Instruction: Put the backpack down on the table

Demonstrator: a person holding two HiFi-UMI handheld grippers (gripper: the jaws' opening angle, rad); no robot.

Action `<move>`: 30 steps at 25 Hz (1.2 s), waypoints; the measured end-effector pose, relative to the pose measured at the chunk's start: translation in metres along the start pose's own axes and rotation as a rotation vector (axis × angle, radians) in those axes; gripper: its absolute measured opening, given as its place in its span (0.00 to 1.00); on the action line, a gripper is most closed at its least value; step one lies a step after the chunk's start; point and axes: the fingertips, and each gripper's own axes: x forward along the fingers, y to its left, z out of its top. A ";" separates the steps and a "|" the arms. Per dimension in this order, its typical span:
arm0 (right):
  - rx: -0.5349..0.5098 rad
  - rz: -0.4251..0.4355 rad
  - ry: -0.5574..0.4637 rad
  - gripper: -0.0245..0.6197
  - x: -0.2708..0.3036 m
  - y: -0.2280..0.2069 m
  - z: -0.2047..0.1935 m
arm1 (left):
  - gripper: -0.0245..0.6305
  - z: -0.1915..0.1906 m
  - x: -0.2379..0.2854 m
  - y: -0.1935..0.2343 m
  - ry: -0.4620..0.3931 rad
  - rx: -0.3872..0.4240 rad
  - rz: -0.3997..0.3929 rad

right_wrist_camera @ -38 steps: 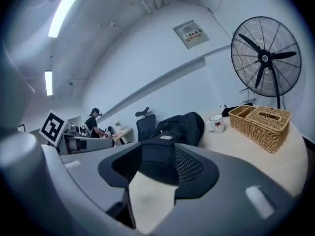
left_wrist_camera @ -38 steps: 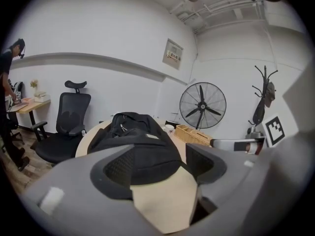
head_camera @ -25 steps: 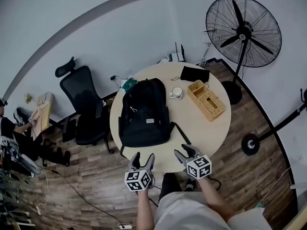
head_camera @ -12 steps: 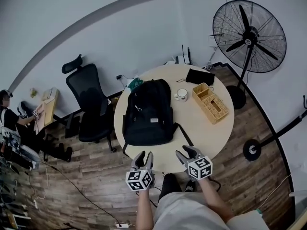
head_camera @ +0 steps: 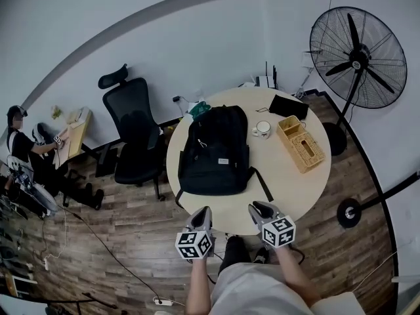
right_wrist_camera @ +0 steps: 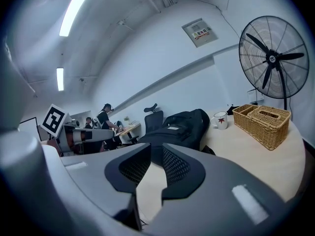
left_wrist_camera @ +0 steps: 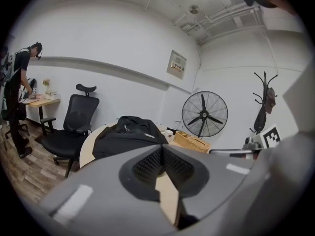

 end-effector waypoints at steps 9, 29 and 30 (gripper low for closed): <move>0.002 -0.006 -0.002 0.04 0.004 0.003 0.001 | 0.12 0.002 -0.003 0.005 -0.016 -0.027 -0.016; -0.011 -0.008 -0.022 0.04 -0.001 0.002 0.009 | 0.12 -0.001 0.002 0.011 0.009 -0.017 0.007; -0.009 -0.012 -0.023 0.04 -0.001 0.001 0.009 | 0.12 -0.001 0.002 0.010 0.013 -0.013 0.006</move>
